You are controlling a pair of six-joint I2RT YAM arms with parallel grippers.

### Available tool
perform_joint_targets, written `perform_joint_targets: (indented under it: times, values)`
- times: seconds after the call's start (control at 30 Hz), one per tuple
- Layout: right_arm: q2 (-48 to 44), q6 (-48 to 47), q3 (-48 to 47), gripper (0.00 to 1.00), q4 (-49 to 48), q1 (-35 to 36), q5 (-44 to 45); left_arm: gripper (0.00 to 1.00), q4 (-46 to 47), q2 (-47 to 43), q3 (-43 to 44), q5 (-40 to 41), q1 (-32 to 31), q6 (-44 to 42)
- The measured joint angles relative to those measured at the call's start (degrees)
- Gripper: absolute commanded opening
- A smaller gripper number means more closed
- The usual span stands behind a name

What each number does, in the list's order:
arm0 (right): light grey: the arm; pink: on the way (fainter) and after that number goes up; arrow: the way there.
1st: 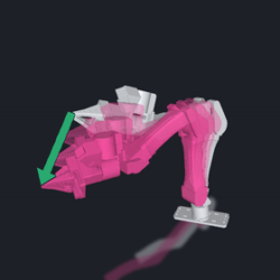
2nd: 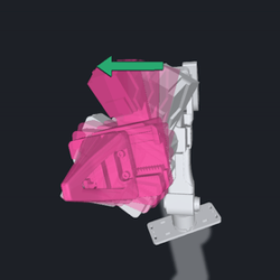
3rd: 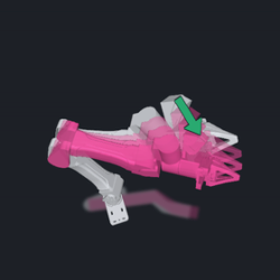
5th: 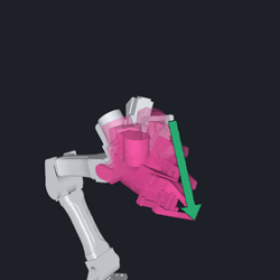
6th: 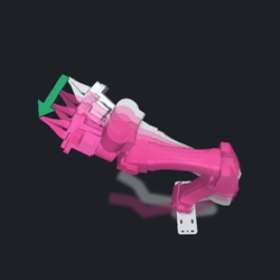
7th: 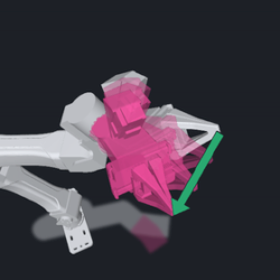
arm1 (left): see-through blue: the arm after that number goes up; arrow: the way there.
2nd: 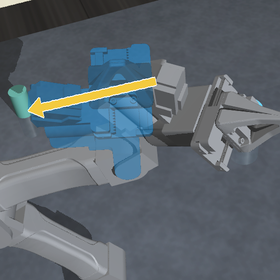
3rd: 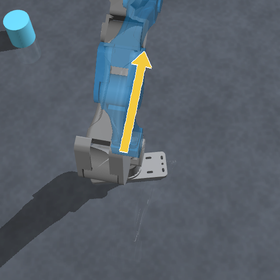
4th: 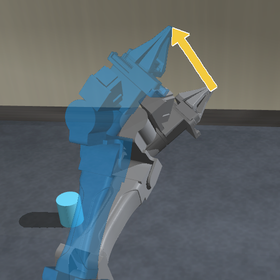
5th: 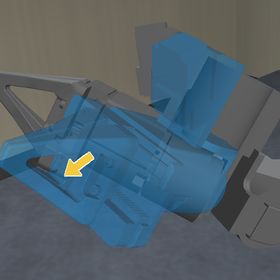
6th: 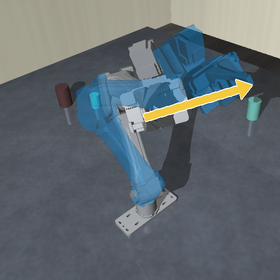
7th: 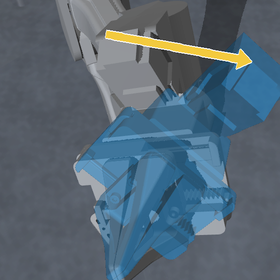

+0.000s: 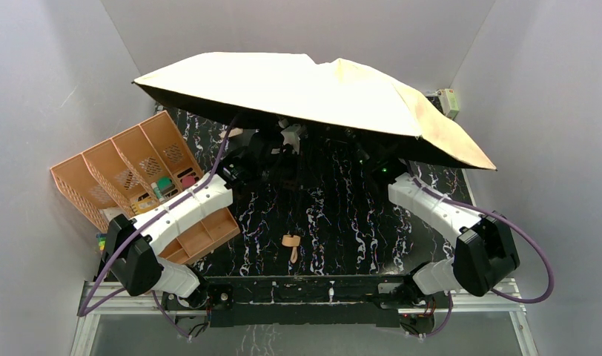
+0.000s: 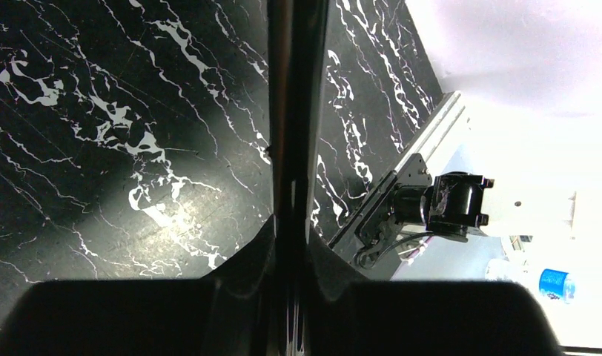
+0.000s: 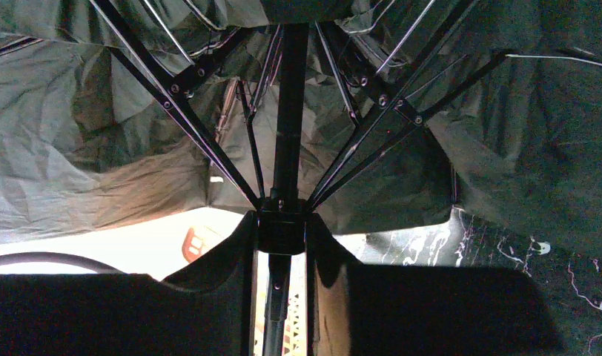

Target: Put away the umbrella

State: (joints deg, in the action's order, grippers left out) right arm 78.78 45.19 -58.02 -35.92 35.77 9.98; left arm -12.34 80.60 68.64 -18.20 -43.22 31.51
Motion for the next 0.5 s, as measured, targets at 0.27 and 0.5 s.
perform_joint_targets:
  times: [0.27, 0.5]
  values:
    - [-0.1, -0.5, 0.3, 0.00, 0.6, 0.4, 1.7, 0.00, -0.7, 0.1, 0.0, 0.0, 0.1, -0.8]
    - [-4.0, 1.7, 4.2, 0.00, 3.5, 1.1, 4.6, 0.00, -1.6, 0.1, 0.0, 0.3, 0.0, -2.0]
